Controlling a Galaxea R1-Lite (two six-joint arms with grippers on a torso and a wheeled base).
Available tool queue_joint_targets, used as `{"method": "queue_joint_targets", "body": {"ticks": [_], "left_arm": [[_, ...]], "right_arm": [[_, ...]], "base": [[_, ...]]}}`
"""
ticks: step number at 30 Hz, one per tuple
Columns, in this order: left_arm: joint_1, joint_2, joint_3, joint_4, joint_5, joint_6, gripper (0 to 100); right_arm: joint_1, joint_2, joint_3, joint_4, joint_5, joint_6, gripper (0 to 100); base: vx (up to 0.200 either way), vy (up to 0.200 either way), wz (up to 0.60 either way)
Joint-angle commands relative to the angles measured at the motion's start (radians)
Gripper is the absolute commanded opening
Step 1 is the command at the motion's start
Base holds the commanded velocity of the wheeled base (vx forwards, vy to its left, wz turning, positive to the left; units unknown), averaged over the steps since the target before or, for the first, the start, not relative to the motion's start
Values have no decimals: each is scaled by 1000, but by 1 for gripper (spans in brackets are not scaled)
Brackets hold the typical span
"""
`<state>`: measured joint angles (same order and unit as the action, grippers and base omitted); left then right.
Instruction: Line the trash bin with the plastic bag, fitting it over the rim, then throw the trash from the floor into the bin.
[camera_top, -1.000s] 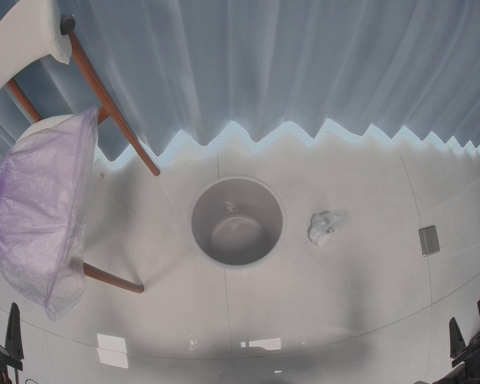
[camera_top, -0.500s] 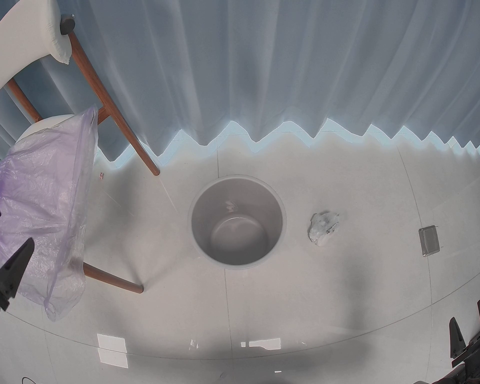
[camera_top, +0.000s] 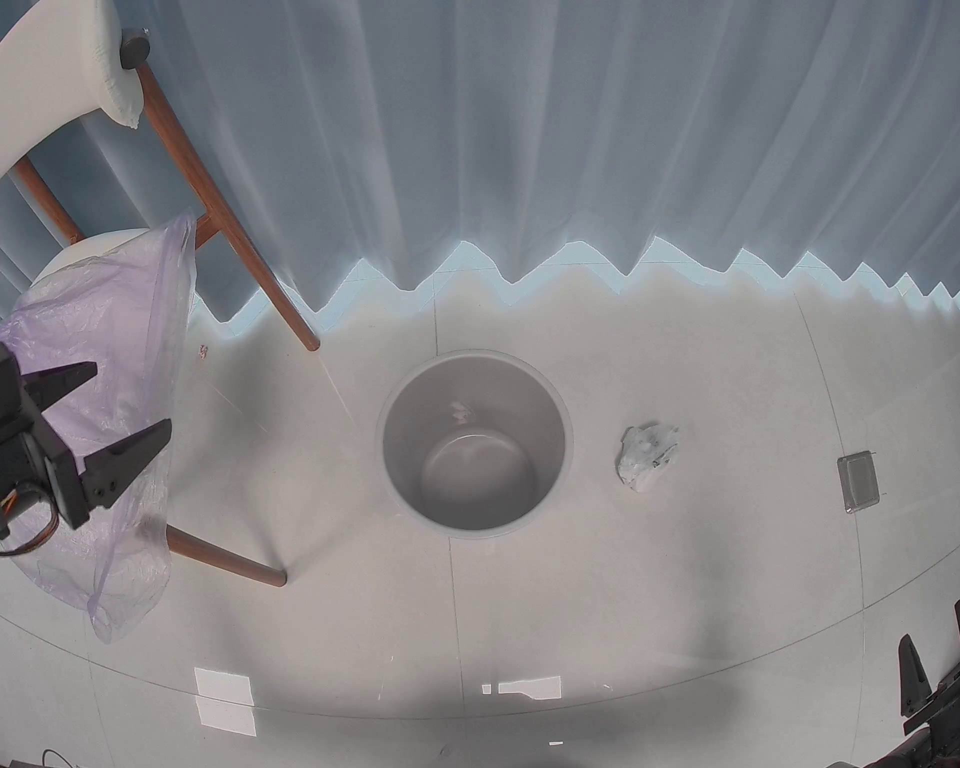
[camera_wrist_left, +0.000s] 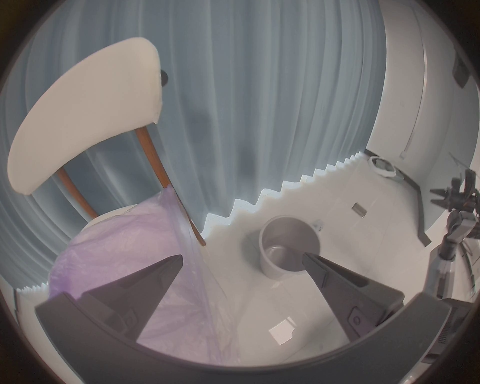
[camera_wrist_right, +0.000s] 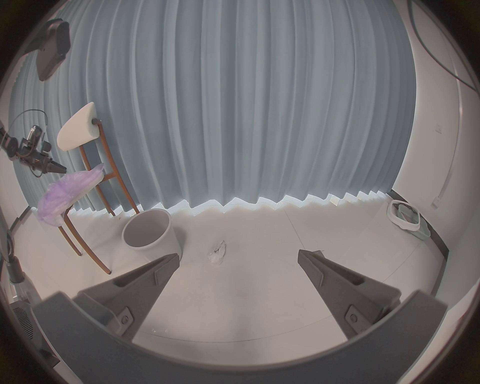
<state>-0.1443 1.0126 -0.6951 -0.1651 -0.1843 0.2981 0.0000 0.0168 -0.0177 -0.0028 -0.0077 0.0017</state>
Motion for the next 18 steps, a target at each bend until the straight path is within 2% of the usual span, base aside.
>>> {"method": "queue_joint_targets", "body": {"ticks": [1,2,6,8,9,10,12,16,17,18], "left_arm": [[5,158,-84,-1,66,52,100],[-6,184,-104,1,126,58,100],[-69,247,-142,6,253,59,100],[-113,291,-161,1,350,59,100],[-117,294,-161,-1,355,59,100],[-156,320,-161,-8,407,55,100],[-181,337,-164,-14,459,58,100],[-195,371,-172,-24,539,67,100],[-195,371,-172,-24,539,67,100],[-193,379,-176,-24,585,95,100]], "right_arm": [[0,-15,18,0,0,0,100],[0,-15,18,0,0,0,100],[0,-15,18,0,0,1,100],[0,-15,18,0,0,1,100],[0,-15,18,0,0,1,100],[0,-15,18,0,0,1,100],[0,-15,18,0,0,1,100],[0,-15,18,0,0,1,100],[0,-15,18,0,0,1,100],[0,-15,18,0,0,1,100]], "base": [[0,0,0],[0,0,0],[0,0,0],[0,0,0],[0,0,0],[0,0,0],[0,0,0],[0,0,0],[0,0,0],[0,0,0]]}}
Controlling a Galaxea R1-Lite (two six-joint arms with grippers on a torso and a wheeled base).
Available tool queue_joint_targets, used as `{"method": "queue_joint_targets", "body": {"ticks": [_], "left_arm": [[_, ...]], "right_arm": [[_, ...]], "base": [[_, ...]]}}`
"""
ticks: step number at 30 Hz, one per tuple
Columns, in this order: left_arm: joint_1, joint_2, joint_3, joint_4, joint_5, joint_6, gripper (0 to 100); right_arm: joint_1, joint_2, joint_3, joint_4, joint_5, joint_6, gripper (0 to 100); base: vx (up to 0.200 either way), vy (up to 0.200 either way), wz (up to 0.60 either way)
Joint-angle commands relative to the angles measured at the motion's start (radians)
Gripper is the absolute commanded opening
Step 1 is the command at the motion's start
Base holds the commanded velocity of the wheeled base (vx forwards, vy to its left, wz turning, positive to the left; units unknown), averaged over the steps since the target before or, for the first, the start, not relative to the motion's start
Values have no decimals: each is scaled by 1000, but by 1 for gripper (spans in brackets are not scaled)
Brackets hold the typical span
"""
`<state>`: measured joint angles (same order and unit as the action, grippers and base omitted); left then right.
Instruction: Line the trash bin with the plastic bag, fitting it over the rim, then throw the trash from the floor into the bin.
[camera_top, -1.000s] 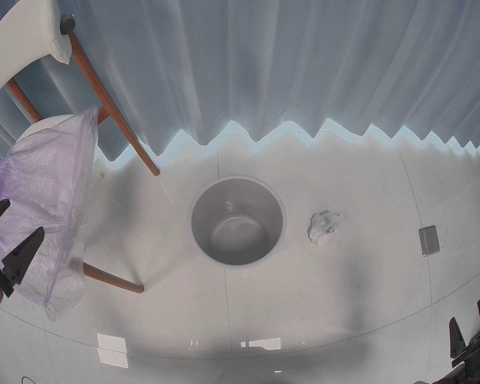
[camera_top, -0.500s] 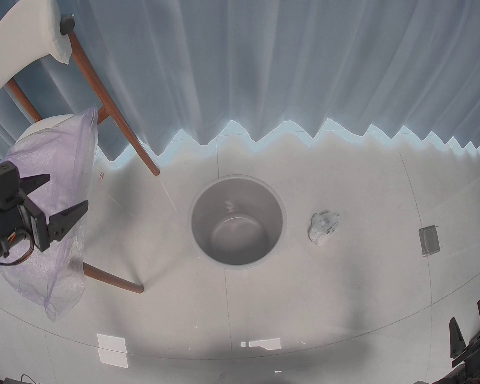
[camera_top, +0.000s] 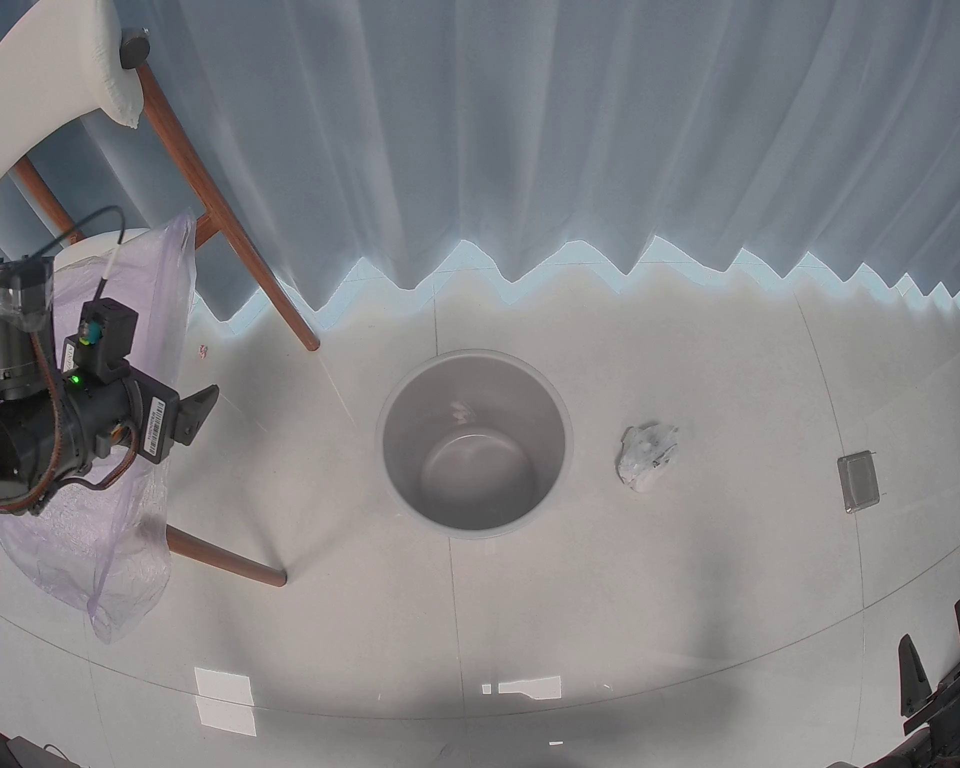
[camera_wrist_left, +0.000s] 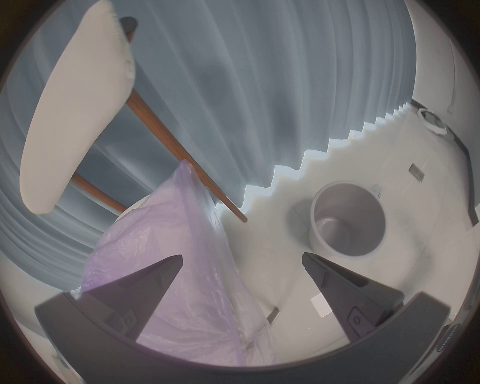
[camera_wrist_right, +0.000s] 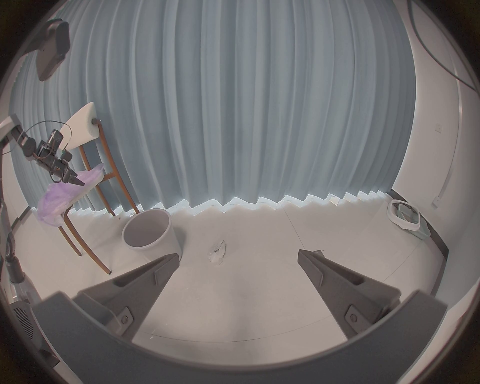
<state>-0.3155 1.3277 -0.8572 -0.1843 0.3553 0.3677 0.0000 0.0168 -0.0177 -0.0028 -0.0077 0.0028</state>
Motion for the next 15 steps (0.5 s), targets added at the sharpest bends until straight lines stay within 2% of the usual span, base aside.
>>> {"method": "queue_joint_targets", "body": {"ticks": [1,4,9,15], "left_arm": [[-14,65,-14,-4,63,42,100],[16,87,-19,-6,94,94,100],[61,127,-42,-14,108,117,100],[85,199,-42,-113,106,131,100]], "right_arm": [[0,-15,18,0,0,0,100],[0,-15,18,0,0,0,100],[0,-15,18,0,0,-1,100],[0,-15,18,0,0,0,100]], "base": [[0,0,0],[0,0,0],[0,0,0],[0,0,0]]}}
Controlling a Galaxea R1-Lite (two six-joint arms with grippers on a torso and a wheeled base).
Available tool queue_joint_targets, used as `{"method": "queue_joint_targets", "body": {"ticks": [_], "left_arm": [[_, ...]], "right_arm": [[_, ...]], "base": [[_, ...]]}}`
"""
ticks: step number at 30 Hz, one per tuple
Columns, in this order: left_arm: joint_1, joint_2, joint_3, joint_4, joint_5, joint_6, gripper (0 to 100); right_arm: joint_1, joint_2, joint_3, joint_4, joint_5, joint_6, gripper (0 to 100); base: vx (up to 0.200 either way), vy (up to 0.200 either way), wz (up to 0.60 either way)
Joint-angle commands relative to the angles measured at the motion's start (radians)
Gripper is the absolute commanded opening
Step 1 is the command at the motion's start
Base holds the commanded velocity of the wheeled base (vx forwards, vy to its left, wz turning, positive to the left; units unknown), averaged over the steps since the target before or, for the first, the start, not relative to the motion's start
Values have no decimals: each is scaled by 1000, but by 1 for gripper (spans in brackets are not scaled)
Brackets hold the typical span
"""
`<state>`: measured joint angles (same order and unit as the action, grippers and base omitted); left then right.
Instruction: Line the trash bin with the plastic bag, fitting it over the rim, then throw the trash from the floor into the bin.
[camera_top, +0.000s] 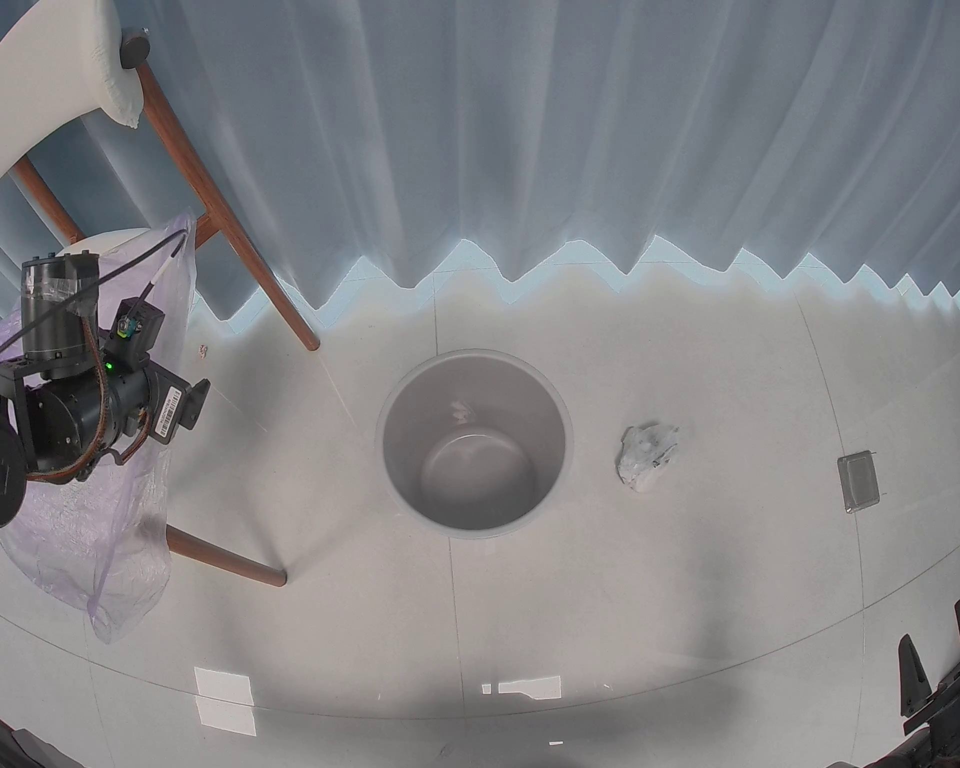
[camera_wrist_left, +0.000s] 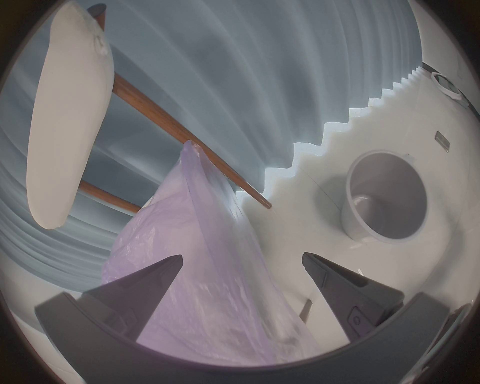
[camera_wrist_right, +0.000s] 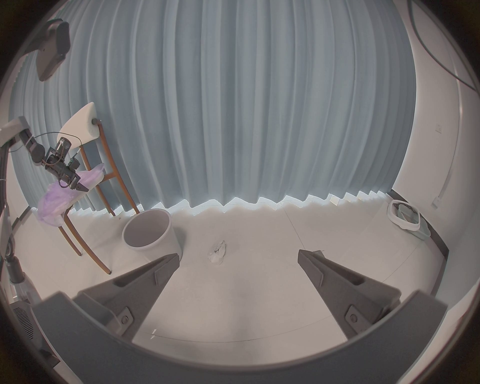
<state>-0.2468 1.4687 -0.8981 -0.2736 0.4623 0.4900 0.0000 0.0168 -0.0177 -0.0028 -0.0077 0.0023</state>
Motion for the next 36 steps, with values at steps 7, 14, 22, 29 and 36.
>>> {"method": "queue_joint_targets", "body": {"ticks": [7,14,22,29,36], "left_arm": [[18,88,2,-73,4,47,0],[41,73,1,-75,-1,38,0],[35,-67,28,-62,-37,-28,0],[38,-185,71,-29,-198,-223,0],[75,-280,107,51,-442,-418,0]], "right_arm": [[0,-15,18,0,0,-1,100],[0,-15,18,0,0,1,100],[0,-15,18,0,0,-1,100],[0,-15,18,0,0,-1,100],[0,-15,18,0,0,-1,100]], "base": [[0,0,0],[0,0,0],[0,0,0],[0,0,0],[0,0,0]]}}
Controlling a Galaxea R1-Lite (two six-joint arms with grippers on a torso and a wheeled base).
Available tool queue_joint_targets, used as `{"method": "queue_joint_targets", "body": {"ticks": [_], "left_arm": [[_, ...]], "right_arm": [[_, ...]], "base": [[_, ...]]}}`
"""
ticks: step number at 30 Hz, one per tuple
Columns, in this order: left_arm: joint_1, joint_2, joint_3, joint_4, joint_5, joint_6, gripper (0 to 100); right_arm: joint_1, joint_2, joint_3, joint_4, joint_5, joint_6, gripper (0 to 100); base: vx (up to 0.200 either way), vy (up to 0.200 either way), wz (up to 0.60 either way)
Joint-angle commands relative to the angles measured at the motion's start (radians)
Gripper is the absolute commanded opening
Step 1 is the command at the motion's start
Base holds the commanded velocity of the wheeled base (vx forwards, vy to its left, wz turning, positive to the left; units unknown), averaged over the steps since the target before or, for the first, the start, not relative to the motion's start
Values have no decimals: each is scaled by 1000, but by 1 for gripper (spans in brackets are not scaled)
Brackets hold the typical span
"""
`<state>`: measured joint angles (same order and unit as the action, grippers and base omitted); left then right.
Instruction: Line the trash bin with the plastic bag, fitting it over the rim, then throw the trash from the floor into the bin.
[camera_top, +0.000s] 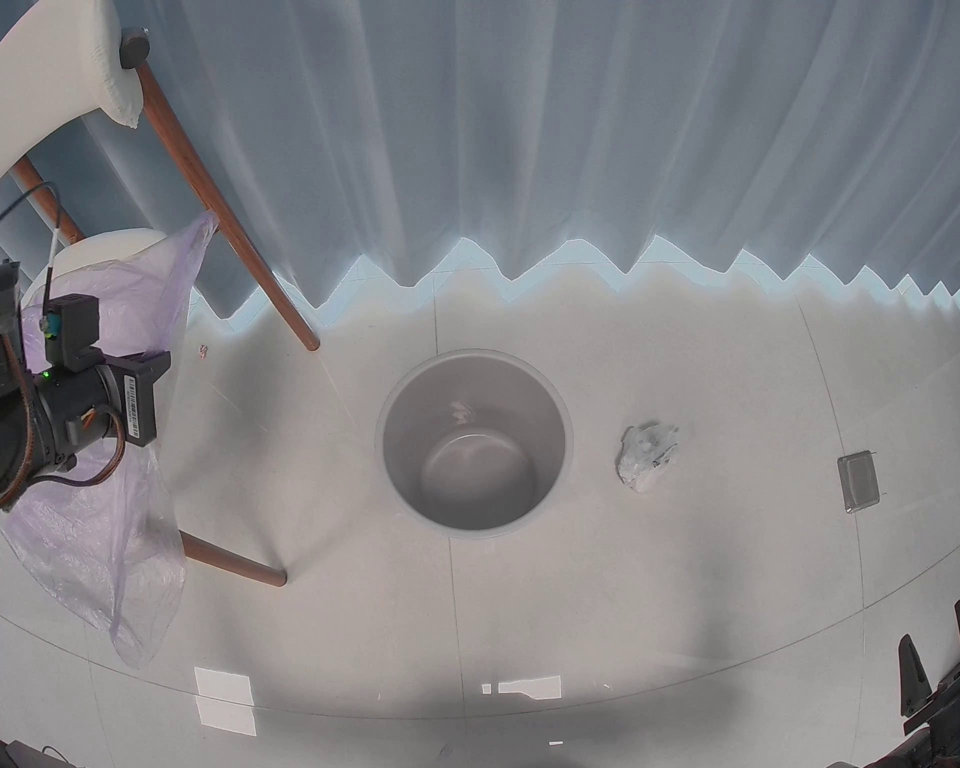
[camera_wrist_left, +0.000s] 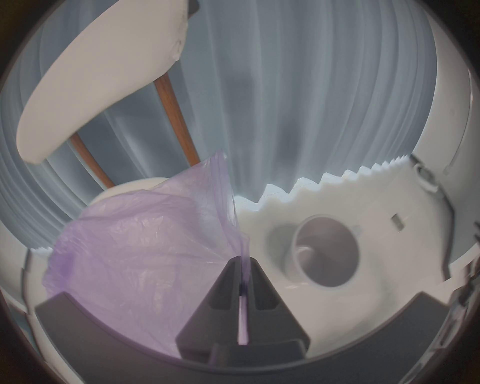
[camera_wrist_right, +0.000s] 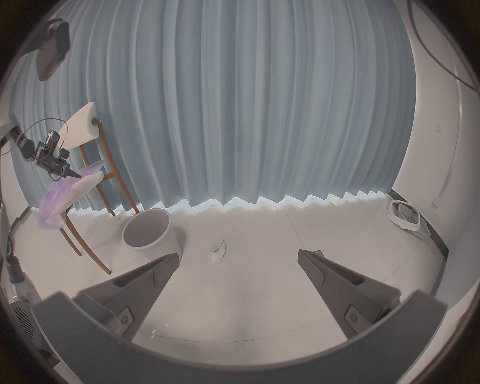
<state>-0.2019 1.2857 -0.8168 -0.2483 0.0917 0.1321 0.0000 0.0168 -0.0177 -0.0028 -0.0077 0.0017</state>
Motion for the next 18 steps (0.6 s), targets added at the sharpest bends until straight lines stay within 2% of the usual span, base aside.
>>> {"method": "queue_joint_targets", "body": {"ticks": [1,3,4,6,10,14,15,18], "left_arm": [[56,-103,27,24,-135,-83,0],[85,-106,24,21,-217,-109,0],[85,-106,24,21,-217,-109,0],[101,-105,13,17,-342,-164,0],[98,-94,-7,11,-443,-206,0],[91,-80,-10,-35,-492,-247,0],[75,-69,-7,-97,-509,-299,0],[13,-51,-13,-180,-507,-359,0]], "right_arm": [[0,-15,18,0,0,0,100],[0,-15,18,0,0,0,100],[0,-15,18,0,0,0,100],[0,-15,18,0,0,0,100],[0,-15,18,0,0,0,100],[0,-15,18,0,0,0,100],[0,-15,18,0,0,1,100],[0,-15,18,0,0,0,100]], "base": [[0,0,0],[0,0,0],[0,0,0],[0,0,0],[0,0,0],[0,0,0],[0,0,0],[0,0,0]]}}
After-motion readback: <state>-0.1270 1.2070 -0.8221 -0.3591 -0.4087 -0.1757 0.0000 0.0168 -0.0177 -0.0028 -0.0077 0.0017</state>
